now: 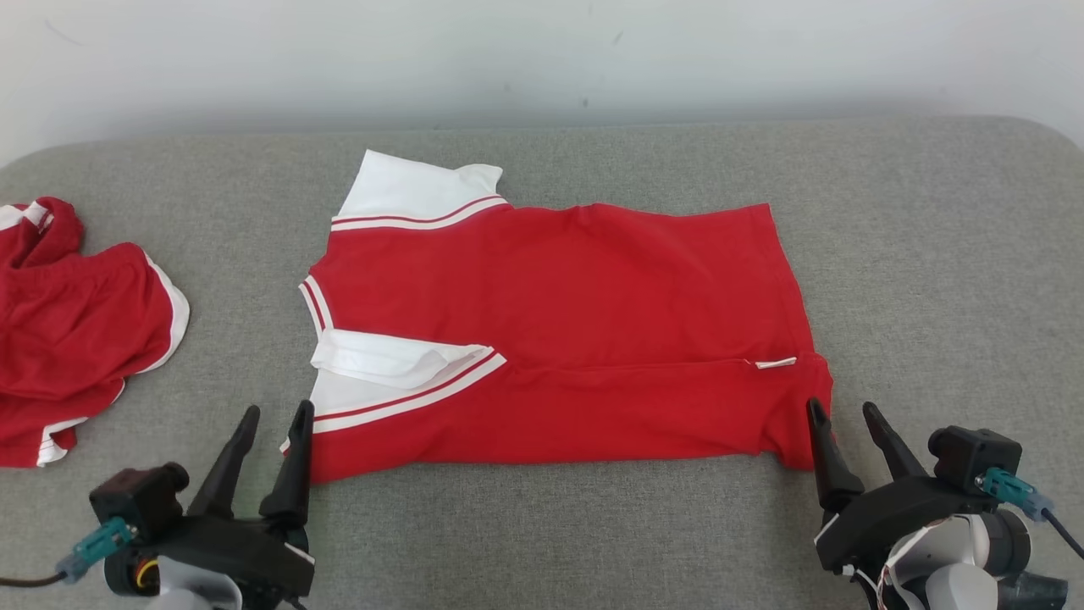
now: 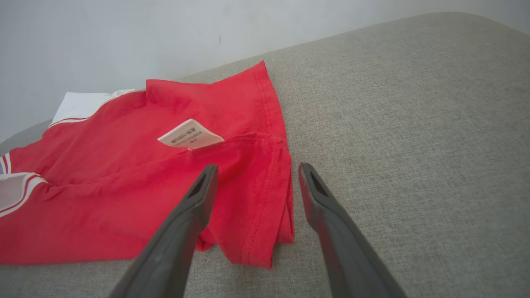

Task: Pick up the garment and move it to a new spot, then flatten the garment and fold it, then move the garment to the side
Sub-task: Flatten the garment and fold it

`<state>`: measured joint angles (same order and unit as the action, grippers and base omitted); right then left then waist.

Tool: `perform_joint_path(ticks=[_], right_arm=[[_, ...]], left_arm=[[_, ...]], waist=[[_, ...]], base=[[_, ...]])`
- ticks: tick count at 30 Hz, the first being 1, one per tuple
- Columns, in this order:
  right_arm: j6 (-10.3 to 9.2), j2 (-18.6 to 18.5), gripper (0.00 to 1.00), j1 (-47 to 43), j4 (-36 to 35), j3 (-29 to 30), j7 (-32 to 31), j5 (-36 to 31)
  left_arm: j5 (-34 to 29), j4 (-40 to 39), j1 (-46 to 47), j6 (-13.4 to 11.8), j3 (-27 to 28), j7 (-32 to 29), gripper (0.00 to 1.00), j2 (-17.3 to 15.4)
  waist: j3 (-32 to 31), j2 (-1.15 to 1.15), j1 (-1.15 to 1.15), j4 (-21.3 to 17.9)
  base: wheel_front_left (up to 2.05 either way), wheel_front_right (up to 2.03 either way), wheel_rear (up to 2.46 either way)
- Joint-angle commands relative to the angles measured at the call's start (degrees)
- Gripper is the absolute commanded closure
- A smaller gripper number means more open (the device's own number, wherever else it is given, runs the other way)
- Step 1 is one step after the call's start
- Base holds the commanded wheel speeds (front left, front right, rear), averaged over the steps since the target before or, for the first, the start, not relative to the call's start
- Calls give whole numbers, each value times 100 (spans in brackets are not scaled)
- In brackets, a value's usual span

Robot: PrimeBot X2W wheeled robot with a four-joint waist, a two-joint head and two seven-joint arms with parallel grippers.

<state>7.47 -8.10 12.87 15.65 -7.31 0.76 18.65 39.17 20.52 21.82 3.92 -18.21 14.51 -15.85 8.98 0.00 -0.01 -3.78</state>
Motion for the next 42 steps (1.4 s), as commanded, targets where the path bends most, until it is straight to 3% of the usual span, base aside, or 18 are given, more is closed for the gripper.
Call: perform_joint_path(ticks=[1, 13, 23, 24, 25, 26, 27, 35, 42], right_arm=[[5, -8, 0, -61, -28, 17, -2, -70], [5, 107, 0, -15, 107, 182, -149, -445], [5, 188, 0, 100, 530, 163, -200, -682], [5, 210, 7, 136, 597, 155, -184, -697], [5, 228, 45, 181, 656, 122, -173, -727], [5, 250, 61, 222, 707, 95, -157, -737], [5, 267, 100, 253, 762, 78, -125, -742], [5, 163, 100, 202, 970, 128, 132, -629], [4, 47, 100, -212, 631, 182, 103, -325]], left_arm=[[-71, 6, -105, -22, 11, 29, 0, -5], [-474, 446, -126, -111, -222, 51, 0, -32], [-550, 810, -53, -46, -224, 68, 0, 75], [-525, 872, -47, -19, -229, 60, 4, 93], [-514, 926, -34, -3, -230, 55, 28, 106], [-514, 985, -11, -4, -239, 54, 63, 123], [-516, 1051, 13, 16, -248, 55, 100, 140], [-604, 1243, -24, 105, -197, 57, 100, 267], [-644, 1025, -395, 138, -87, 62, 100, 297]], waist=[[22, 0, 1, 11], [225, 0, 1, -3], [304, 0, 1, -42], [301, 0, 1, -40], [298, 0, 1, -37], [295, 0, 1, -34], [290, 0, 1, -30], [61, 0, 1, 22], [-256, 0, 1, 58]], base=[[0, 0, 0], [0, 0, 0], [0, 0, 0], [0, 0, 0], [0, 0, 0], [0, 0, 0], [0, 0, 0], [0, 0, 0], [0, 0, 0]])
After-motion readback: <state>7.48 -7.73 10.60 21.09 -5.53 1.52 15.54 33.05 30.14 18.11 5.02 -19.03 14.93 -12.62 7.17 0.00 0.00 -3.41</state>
